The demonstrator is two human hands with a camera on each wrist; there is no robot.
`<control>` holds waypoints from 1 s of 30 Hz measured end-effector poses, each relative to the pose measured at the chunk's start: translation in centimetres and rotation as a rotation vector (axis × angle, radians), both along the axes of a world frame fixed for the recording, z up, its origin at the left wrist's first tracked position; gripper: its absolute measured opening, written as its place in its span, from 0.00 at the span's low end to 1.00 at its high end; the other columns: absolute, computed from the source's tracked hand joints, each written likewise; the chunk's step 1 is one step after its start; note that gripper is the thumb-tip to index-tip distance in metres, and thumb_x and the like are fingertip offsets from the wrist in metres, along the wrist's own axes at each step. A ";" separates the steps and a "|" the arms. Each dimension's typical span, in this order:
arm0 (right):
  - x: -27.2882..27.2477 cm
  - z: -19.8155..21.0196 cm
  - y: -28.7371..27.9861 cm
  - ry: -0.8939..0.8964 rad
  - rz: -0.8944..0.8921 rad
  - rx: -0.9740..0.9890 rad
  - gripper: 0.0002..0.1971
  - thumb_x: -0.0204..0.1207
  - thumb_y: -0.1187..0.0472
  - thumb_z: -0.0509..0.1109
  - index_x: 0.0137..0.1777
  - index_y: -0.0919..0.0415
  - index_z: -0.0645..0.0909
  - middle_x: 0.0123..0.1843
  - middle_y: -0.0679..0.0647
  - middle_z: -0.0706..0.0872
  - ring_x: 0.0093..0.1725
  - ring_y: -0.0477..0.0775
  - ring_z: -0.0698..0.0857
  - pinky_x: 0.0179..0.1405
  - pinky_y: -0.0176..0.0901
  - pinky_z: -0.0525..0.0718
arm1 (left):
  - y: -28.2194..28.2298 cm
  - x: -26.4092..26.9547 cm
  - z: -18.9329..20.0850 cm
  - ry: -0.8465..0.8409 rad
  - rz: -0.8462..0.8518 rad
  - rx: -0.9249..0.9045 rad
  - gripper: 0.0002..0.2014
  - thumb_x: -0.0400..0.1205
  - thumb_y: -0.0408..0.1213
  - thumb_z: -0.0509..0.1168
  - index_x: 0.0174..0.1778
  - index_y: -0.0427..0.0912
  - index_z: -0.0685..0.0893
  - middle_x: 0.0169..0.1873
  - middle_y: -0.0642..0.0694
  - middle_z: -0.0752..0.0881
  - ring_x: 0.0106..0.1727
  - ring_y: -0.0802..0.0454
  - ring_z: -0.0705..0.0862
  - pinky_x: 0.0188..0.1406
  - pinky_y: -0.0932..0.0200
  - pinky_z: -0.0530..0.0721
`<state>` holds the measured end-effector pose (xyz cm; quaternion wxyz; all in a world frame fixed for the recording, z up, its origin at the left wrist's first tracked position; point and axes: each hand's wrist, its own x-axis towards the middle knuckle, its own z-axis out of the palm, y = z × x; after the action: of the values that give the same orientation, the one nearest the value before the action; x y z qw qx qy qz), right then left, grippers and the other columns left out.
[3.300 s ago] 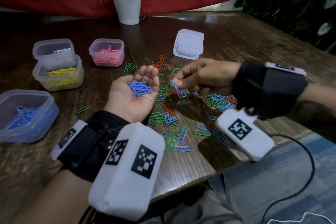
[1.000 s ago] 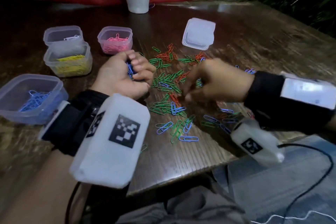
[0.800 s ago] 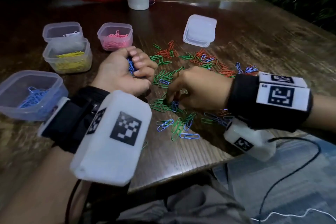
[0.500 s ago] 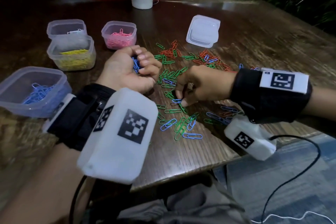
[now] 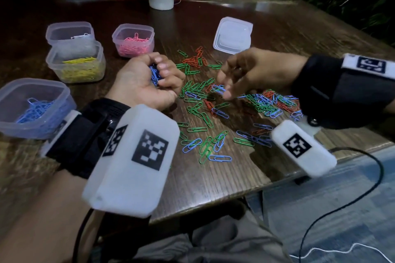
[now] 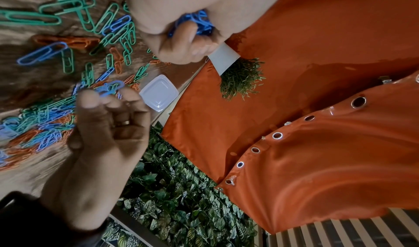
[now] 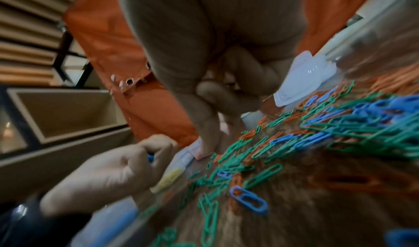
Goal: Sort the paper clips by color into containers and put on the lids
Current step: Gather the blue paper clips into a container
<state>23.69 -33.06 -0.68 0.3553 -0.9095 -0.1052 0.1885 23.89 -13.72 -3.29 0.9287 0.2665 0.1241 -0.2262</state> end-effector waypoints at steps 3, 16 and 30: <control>-0.9 -0.8 0.0 -0.008 0.040 -0.199 0.10 0.66 0.71 0.77 0.37 0.58 0.81 0.34 0.55 0.83 0.32 0.47 0.77 0.33 0.35 0.75 | -0.2 -0.2 0.0 -0.008 -0.004 0.026 0.12 0.65 0.30 0.55 0.15 0.40 0.67 0.16 0.52 0.64 0.13 0.58 0.65 0.07 0.71 0.58; -1.2 -1.5 2.0 -0.042 0.060 -0.482 0.08 0.69 0.66 0.74 0.31 0.59 0.80 0.25 0.50 0.76 0.26 0.46 0.73 0.23 0.35 0.69 | -0.3 -0.4 0.2 -0.015 -0.014 0.043 0.11 0.66 0.30 0.55 0.17 0.41 0.65 0.15 0.52 0.64 0.13 0.58 0.65 0.07 0.70 0.60; -5.8 -1.6 -2.7 -0.118 -0.030 -0.367 0.07 0.67 0.64 0.77 0.45 0.59 0.85 0.34 0.50 0.82 0.31 0.44 0.76 0.31 0.34 0.72 | -1.3 -0.6 -0.5 -0.008 -0.068 0.129 0.12 0.67 0.31 0.55 0.17 0.41 0.66 0.17 0.53 0.64 0.14 0.59 0.65 0.09 0.71 0.60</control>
<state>17.85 -35.76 -2.30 0.1797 -0.9699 -0.0762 0.1458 23.29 -15.04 -3.79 0.9018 0.3308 0.1256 -0.2483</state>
